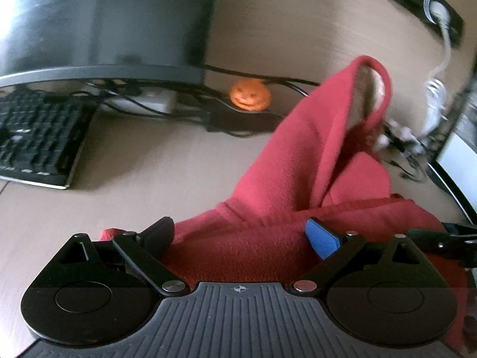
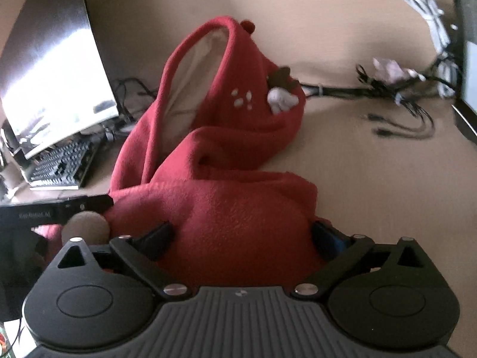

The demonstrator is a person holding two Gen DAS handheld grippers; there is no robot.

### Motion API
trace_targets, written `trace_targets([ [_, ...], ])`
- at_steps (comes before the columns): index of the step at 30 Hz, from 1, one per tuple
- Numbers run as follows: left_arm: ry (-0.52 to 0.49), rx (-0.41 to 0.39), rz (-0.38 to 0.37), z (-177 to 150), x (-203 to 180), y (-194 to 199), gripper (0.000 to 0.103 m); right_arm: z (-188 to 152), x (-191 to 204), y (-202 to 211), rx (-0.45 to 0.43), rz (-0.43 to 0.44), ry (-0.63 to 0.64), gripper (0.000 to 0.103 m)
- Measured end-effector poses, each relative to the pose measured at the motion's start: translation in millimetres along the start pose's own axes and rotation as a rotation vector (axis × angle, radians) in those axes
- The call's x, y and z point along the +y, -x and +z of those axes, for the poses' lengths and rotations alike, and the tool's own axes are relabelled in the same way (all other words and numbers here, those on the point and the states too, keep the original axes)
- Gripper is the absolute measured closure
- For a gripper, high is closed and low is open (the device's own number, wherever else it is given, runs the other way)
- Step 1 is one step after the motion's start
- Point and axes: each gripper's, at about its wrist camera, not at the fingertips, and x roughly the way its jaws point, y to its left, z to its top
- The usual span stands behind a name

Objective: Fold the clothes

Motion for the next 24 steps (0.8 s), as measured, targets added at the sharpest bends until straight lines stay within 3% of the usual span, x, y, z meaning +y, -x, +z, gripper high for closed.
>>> trace_targets([
  [4,-0.033,0.020,-0.055,-7,-1,7,0.005,-16,17,17,0.038,-0.050,0.021,0.000],
  [9,-0.107,0.029,-0.092,-5,-13,27,0.005,4,25,37,0.164,-0.076,0.055,0.000],
  [11,-0.170,0.012,-0.134,8,-22,39,0.005,29,26,60,0.104,-0.109,0.106,0.000],
  [14,-0.313,-0.090,-0.192,42,-52,56,0.004,69,22,99,-0.051,-0.198,0.124,0.000],
  [17,-0.440,-0.183,-0.180,77,-96,52,0.004,84,19,128,-0.191,-0.275,0.122,0.000],
  [20,-0.508,-0.232,-0.133,97,-133,28,0.004,79,10,142,-0.254,-0.282,0.066,0.000],
  [24,-0.499,-0.175,-0.064,111,-162,-18,0.004,62,0,138,-0.247,-0.284,0.033,0.000],
])
